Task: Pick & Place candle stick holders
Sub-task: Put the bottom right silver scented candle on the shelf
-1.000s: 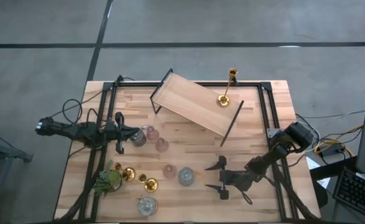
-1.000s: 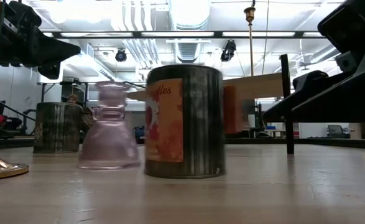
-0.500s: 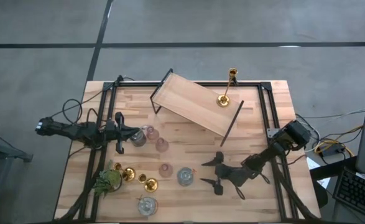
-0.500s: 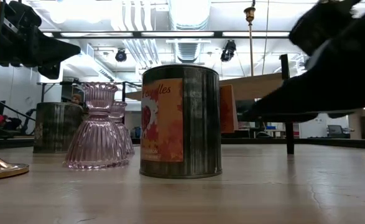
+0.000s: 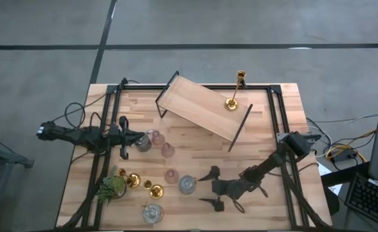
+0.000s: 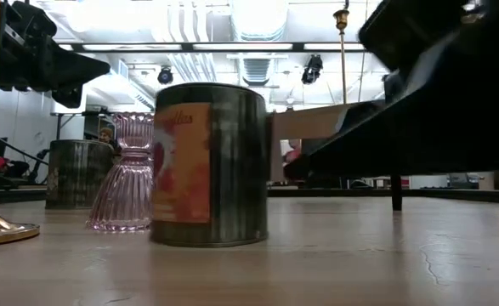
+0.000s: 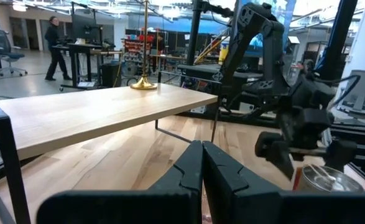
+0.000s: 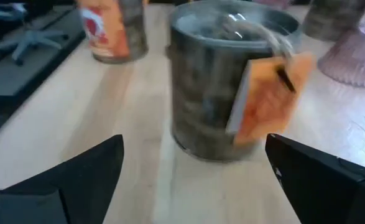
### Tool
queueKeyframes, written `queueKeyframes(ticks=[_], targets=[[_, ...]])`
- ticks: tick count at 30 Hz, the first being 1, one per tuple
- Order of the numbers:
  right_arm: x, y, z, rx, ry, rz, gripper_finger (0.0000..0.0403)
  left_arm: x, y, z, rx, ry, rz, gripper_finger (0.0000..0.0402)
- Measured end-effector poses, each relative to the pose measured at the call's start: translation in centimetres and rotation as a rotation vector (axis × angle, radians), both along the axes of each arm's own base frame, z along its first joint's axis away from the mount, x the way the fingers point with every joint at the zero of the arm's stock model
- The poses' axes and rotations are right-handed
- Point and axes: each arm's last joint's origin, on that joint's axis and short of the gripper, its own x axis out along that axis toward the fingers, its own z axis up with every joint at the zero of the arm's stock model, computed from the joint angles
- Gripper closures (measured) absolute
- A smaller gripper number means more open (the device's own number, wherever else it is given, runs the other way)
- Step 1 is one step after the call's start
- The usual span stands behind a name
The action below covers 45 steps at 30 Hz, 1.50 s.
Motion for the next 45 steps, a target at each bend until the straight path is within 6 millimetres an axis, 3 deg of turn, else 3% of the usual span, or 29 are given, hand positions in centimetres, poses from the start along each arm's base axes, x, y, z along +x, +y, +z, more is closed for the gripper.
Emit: queueKeyframes(ticks=[9,18,38,45], targets=[[1.6,-0.7,1.5,0.071,-0.020,0.026,0.0003,0.0,0.0,-0.1,0.002,0.007,0.000,0.0390],[3.2,-0.3,0.5,0.077,0.047,0.056,0.0003,0.1,0.0,-0.1,0.003,0.011,0.000,0.0390],[5.7,-0.6,1.3,0.072,0.071,0.066,0.0003,0.1,0.0,-0.1,0.004,0.016,0.000,0.0390],[7.2,0.2,0.4,0.019,0.068,0.062,0.0003,0.1,0.0,-0.2,0.005,0.019,0.000,0.0390]])
